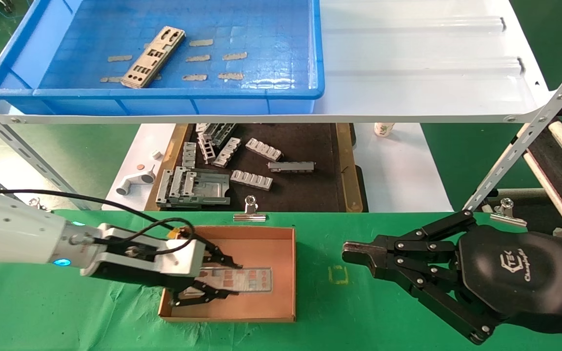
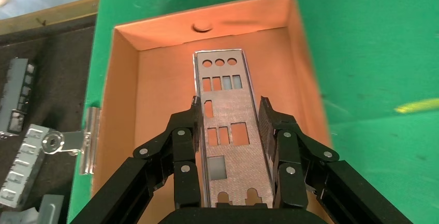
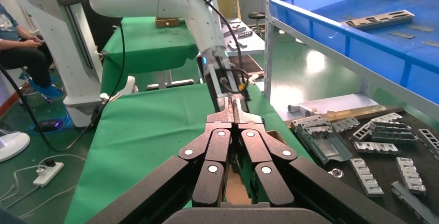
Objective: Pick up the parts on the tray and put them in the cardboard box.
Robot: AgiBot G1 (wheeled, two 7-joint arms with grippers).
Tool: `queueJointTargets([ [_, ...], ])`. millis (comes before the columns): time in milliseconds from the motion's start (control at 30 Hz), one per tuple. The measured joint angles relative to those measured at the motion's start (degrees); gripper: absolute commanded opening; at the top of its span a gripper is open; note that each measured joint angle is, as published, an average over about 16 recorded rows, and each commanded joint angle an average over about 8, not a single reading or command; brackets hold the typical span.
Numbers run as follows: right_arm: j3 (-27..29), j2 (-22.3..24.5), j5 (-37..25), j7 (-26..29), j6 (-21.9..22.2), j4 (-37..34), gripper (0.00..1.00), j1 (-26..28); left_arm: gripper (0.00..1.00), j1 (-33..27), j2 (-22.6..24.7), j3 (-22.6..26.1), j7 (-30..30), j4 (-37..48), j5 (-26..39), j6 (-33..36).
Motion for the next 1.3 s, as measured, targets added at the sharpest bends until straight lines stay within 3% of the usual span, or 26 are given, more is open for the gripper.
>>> queueJointTargets([
  [233, 0.00, 0.00, 0.00, 0.00, 0.00, 0.00, 0.00, 0.00, 0.01, 0.25, 3.68, 0.12, 3.23, 6.08, 0.55, -2.39],
  [267, 0.00, 0.00, 0.00, 0.00, 0.00, 0.00, 0.00, 0.00, 0.06, 0.22, 4.12, 0.14, 3.68, 6.87, 0.63, -2.59],
  [300, 0.00, 0.00, 0.00, 0.00, 0.00, 0.00, 0.00, 0.00, 0.14, 0.18, 4.54, 0.16, 4.10, 7.64, 0.70, -2.75],
  [500, 0.00, 0.00, 0.00, 0.00, 0.00, 0.00, 0.00, 0.00, 0.88, -0.49, 6.53, 0.22, 6.34, 11.78, 0.87, -2.83],
  [567, 0.00, 0.00, 0.00, 0.00, 0.00, 0.00, 0.00, 0.00, 1.00, -0.77, 7.00, 0.21, 7.04, 12.96, 0.87, -2.68],
  [967, 0.00, 0.00, 0.00, 0.00, 0.00, 0.00, 0.00, 0.00, 1.00, -2.55, 8.60, -0.25, 10.82, 18.43, 0.25, -0.92],
  [1233, 0.00, 0.00, 0.00, 0.00, 0.00, 0.00, 0.00, 0.00, 1.00, -4.48, 7.83, -1.07, 12.03, 20.64, -1.20, 4.19],
  [1300, 0.00, 0.00, 0.00, 0.00, 0.00, 0.00, 0.07, 0.00, 1.00, -4.78, 7.41, -1.45, 11.87, 20.72, -1.70, 5.50],
])
